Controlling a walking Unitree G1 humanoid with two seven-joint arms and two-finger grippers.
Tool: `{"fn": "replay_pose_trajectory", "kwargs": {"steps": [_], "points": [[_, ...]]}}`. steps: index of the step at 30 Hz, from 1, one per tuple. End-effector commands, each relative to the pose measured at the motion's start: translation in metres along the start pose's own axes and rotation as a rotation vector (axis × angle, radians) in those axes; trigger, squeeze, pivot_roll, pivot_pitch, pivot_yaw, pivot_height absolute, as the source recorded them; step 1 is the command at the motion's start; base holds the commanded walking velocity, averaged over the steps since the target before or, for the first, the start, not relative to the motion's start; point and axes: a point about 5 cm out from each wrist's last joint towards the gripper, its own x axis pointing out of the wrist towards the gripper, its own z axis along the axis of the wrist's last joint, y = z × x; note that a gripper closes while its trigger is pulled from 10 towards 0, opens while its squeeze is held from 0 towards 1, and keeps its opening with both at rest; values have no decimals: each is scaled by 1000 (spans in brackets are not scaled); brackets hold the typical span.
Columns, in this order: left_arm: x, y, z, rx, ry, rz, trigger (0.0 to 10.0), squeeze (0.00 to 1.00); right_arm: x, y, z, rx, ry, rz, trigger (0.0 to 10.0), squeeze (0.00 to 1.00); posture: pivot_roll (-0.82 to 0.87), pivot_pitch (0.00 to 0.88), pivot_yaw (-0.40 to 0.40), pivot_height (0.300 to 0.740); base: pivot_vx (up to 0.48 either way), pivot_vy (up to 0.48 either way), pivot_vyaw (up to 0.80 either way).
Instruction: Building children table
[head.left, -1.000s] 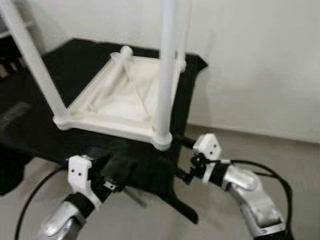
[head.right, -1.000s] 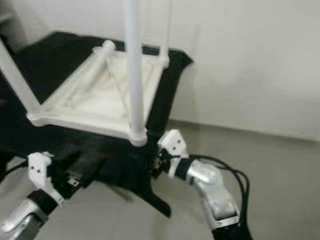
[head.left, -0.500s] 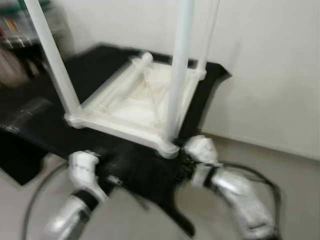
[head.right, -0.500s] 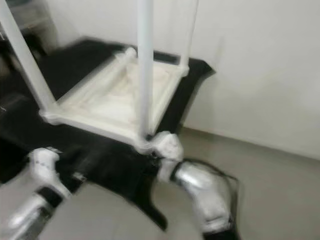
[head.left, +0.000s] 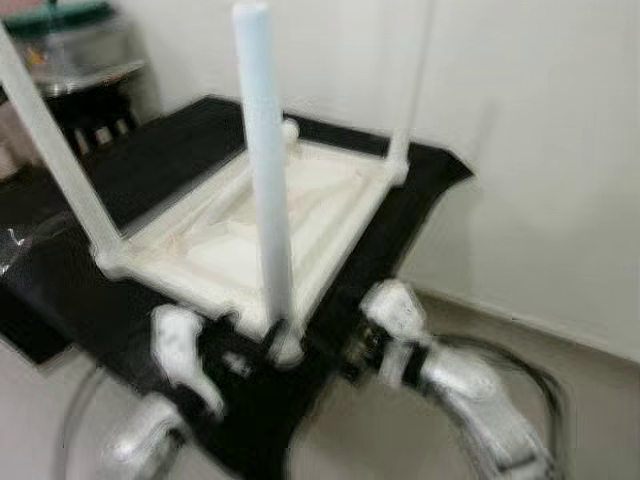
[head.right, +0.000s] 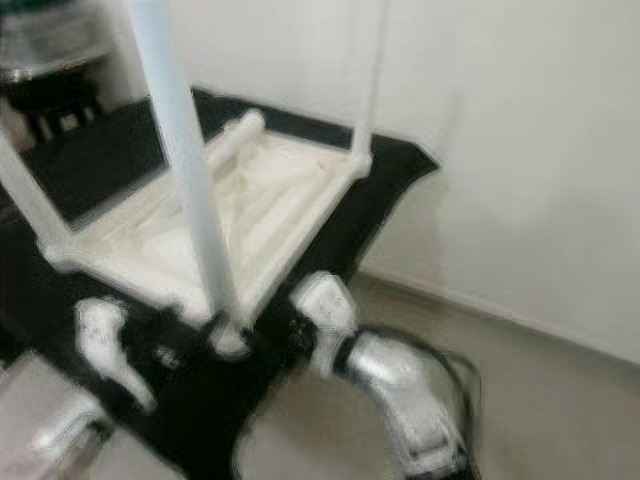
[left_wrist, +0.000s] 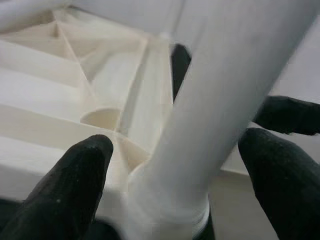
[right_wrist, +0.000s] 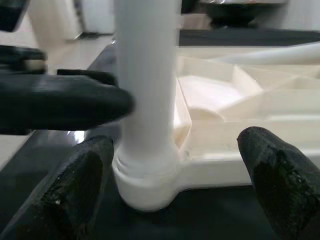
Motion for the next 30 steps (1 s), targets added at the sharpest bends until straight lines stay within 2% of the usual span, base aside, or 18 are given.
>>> {"fn": "replay_pose_trajectory", "kwargs": {"steps": [1,13,23,28,30], "points": [[0,1,1,14,3,15,10000,0,-6,-2,0,-11,10,5,10000,0,-78,125,-4,740,0,-416,794],[1,5,1,25,-2,68,10000,0,-22,-13,6,-48,36,69,10000,0,-82,130,6,740,0,0,794],[-3,14,1,55,-6,145,10000,0,-25,-13,7,-62,47,110,10000,0,-77,131,4,740,0,0,794],[-7,13,-1,53,3,134,10000,0,-25,-18,11,-82,45,121,10000,0,-73,130,6,740,0,0,794],[-9,7,-3,51,16,84,10000,0,-24,-23,16,-99,38,143,10000,0,-71,128,5,740,0,0,794]]}}
